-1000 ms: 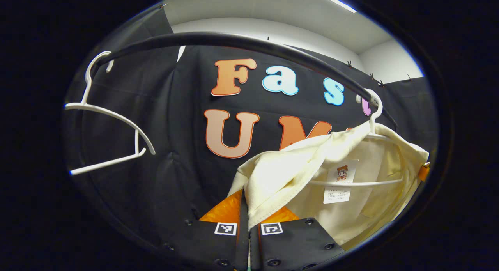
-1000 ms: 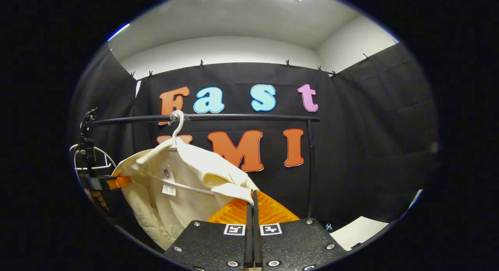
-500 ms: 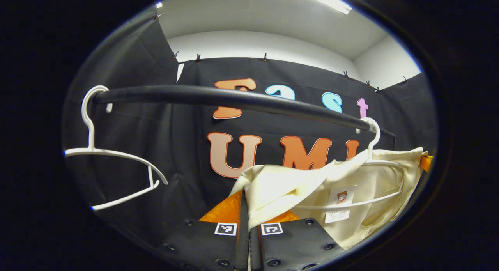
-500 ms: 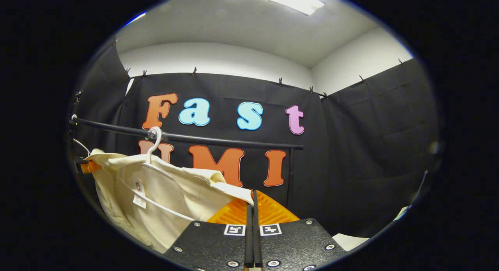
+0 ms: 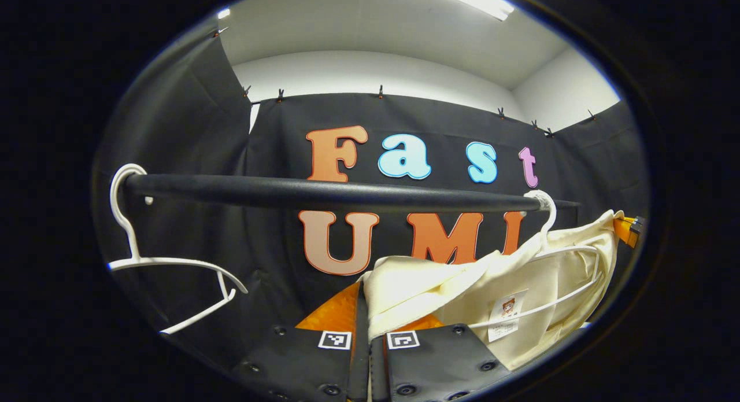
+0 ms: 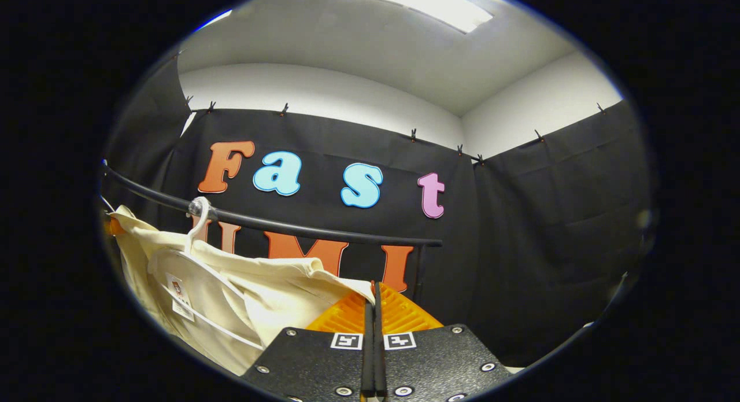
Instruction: Grasp the clothes on the hanger with both hands and then place them into the laundry hamper below.
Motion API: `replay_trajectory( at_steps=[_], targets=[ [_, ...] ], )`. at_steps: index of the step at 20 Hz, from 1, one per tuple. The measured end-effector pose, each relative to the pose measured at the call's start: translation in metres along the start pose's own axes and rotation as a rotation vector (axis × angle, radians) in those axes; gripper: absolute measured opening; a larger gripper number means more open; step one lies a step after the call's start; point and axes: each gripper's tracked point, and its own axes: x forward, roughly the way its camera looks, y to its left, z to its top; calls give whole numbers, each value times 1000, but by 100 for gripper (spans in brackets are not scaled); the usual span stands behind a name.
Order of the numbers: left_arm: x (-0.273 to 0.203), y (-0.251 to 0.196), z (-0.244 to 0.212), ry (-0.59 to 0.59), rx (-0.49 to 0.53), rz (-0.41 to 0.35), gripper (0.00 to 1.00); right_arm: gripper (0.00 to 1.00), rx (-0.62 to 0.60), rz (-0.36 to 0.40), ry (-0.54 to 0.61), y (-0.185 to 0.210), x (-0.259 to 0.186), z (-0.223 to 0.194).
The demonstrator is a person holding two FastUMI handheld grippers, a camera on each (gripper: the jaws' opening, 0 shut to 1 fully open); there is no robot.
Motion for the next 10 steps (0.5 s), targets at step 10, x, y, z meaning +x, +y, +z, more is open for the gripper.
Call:
replay_trajectory(
  at_steps=[10],
  targets=[
    [16, -39, -10, 37, 46, -82, 8, 0, 3, -20, 57, -42, 28, -35]
  ],
)
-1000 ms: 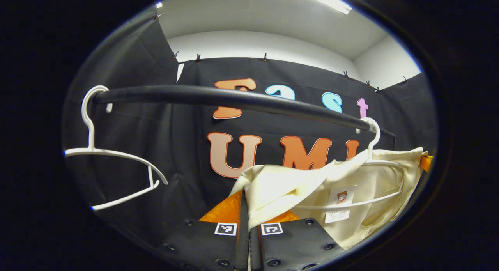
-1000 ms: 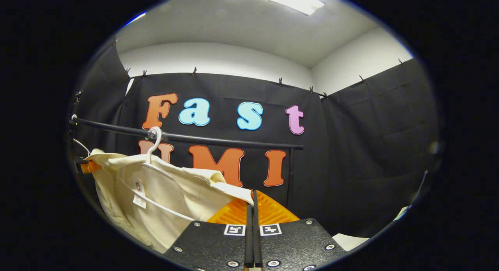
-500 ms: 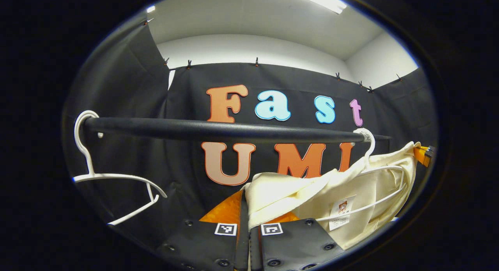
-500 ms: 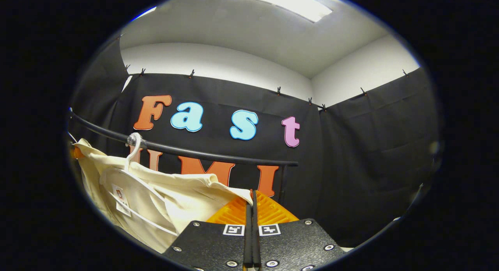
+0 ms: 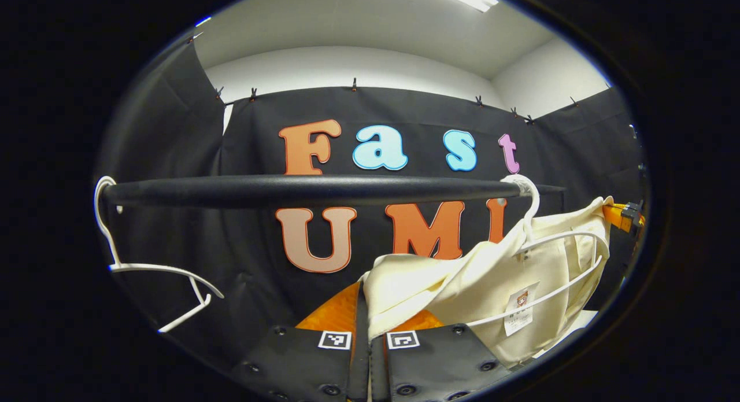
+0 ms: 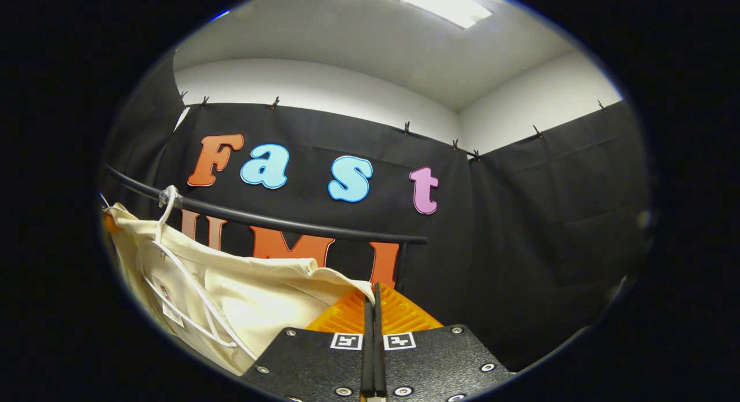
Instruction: Grasp the clothes on the hanger with both hands and then place them into the laundry hamper below.
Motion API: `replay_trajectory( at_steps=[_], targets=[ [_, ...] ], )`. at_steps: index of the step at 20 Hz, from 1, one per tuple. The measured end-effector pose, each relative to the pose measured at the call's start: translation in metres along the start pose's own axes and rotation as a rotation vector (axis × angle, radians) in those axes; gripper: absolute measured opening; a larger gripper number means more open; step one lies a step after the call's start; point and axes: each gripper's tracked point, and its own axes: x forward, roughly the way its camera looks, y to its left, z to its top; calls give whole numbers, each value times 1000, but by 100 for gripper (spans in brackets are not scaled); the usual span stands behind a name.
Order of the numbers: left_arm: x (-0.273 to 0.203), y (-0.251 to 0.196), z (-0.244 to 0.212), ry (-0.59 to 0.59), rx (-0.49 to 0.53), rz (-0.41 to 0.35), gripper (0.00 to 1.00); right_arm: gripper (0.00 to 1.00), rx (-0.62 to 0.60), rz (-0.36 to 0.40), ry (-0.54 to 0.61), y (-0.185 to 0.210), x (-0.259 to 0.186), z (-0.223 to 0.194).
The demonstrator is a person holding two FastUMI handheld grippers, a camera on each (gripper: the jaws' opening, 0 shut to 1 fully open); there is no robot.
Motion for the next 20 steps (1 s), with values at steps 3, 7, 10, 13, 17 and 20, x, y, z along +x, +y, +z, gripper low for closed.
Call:
replay_trajectory(
  at_steps=[3, 7, 10, 13, 17, 20],
  targets=[
    [3, 1, -4, 8, -6, 11, 8, 0, 35, 23, 56, 6, -10, -37],
    [2, 14, -8, 6, -31, 41, 8, 0, 107, 70, 88, 23, -34, -65],
    [3, 31, -13, 3, -75, 82, 8, 0, 132, 128, 107, 48, -44, -86],
    [-2, 43, -25, 21, -115, 111, 9, 0, 184, 174, 154, 68, -50, -109],
    [-8, 51, -39, 44, -144, 118, 8, 0, 264, 179, 206, 82, -59, -134],
    [-11, 56, -50, 70, -127, 130, 8, 0, 263, 205, 230, 94, -68, -146]
  ],
)
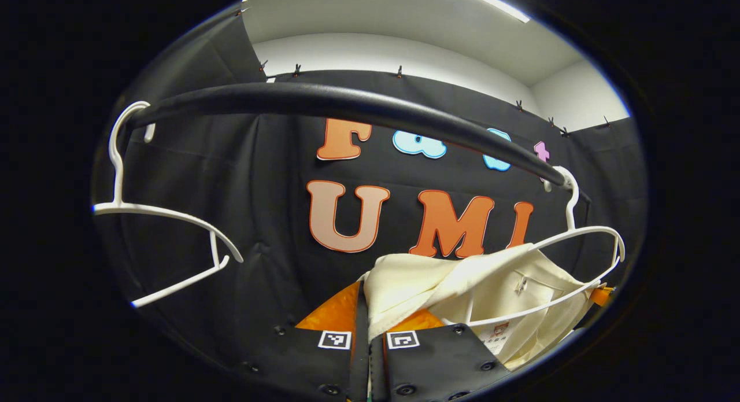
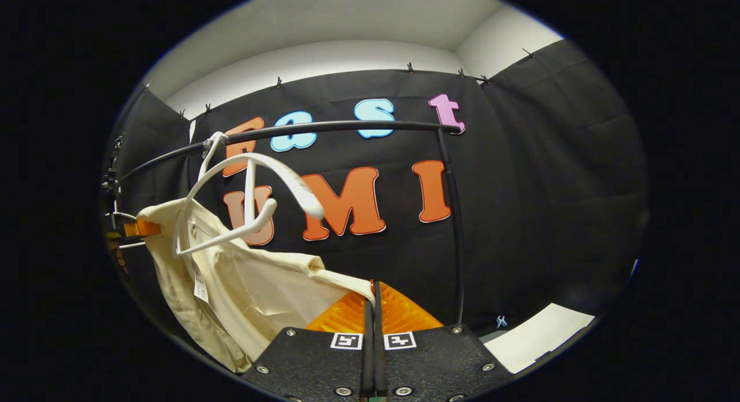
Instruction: Grasp the clothes on the hanger with both hands and then place them into the laundry hamper below.
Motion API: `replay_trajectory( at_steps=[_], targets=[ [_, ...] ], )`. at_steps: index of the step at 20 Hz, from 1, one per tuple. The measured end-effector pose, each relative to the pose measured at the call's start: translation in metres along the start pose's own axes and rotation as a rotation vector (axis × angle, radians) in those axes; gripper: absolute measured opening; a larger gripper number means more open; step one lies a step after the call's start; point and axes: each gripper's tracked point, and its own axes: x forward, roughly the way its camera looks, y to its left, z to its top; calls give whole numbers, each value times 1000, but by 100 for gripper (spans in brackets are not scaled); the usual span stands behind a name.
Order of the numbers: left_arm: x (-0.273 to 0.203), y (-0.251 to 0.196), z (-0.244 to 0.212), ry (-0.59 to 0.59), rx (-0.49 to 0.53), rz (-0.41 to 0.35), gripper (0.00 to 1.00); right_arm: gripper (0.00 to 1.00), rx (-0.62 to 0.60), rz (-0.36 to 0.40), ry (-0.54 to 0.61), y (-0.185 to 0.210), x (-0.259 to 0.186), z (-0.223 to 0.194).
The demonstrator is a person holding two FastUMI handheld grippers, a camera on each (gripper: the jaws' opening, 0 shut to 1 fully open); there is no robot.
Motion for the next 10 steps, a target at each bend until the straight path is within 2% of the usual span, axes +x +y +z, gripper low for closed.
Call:
replay_trajectory(
  at_steps=[6, 10],
  targets=[
    [2, 2, -38, 73, 17, 6, 8, 0, 53, 22, 69, 10, -5, -33],
    [-1, 9, -59, 114, 18, 10, 8, 0, 30, 33, 109, 26, -10, -51]
  ],
)
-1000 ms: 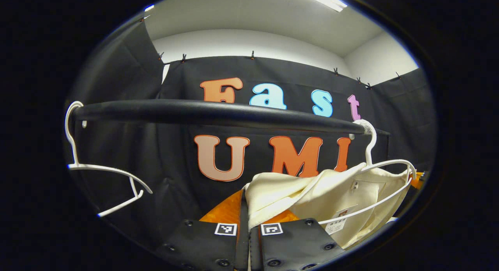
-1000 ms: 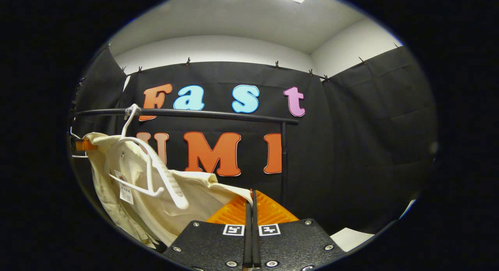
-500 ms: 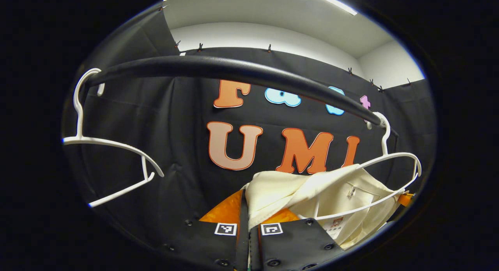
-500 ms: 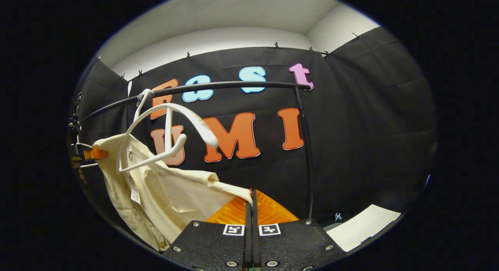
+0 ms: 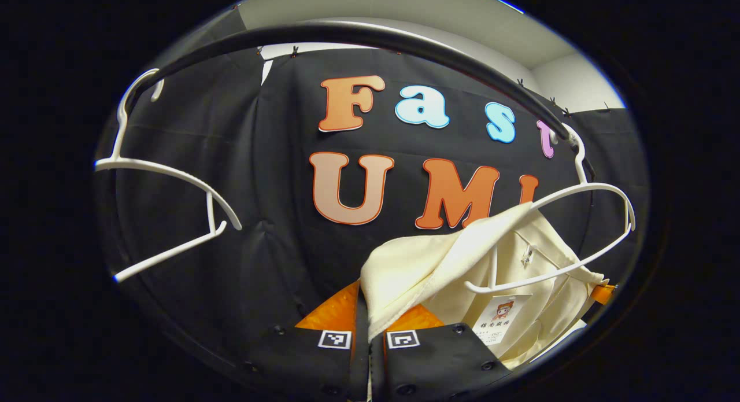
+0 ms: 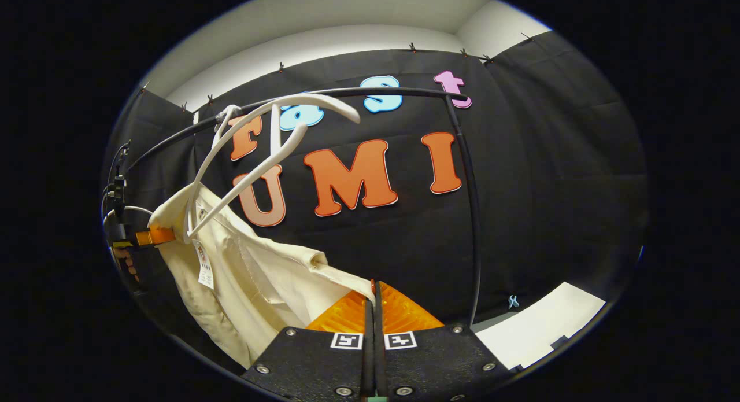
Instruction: Grasp the clothes on the hanger with both hands and then place them into the laundry hamper below.
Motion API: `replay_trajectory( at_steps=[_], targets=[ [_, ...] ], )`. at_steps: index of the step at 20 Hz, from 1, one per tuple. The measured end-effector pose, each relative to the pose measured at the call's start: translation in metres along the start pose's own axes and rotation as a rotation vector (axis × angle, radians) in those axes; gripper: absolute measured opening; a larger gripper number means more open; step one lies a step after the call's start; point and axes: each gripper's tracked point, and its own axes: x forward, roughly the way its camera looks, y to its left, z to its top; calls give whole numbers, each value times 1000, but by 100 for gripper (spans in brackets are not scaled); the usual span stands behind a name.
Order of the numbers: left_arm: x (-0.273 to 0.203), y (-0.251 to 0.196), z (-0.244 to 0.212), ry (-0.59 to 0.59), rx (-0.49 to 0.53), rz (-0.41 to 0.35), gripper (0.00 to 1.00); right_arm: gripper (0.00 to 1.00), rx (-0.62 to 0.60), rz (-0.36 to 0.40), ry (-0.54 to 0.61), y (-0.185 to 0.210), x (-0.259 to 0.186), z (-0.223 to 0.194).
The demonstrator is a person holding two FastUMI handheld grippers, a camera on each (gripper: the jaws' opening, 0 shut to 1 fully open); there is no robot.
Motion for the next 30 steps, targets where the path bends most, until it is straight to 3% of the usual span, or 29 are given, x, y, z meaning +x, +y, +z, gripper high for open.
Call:
replay_trajectory(
  at_steps=[6, 10, 14, 19, 25, 30],
  targets=[
    [3, 10, -19, 51, -67, 36, 8, 0, -38, 5, 26, 25, -7, -15],
    [4, 28, -44, 87, -26, 88, 9, 0, -63, 17, 47, 40, -12, -30],
    [-12, 50, -68, 124, 86, 132, 8, 0, -68, 19, 82, 49, -12, -45],
    [-30, 65, -95, 179, 59, 152, 9, 0, -59, 21, 126, 55, -9, -60],
    [-31, 48, -115, 222, 46, 119, 9, 0, -70, 54, 148, 75, 1, -69],
    [-41, 4, -122, 230, 54, 8, 9, 0, -82, 98, 170, 101, 1, -85]
  ],
)
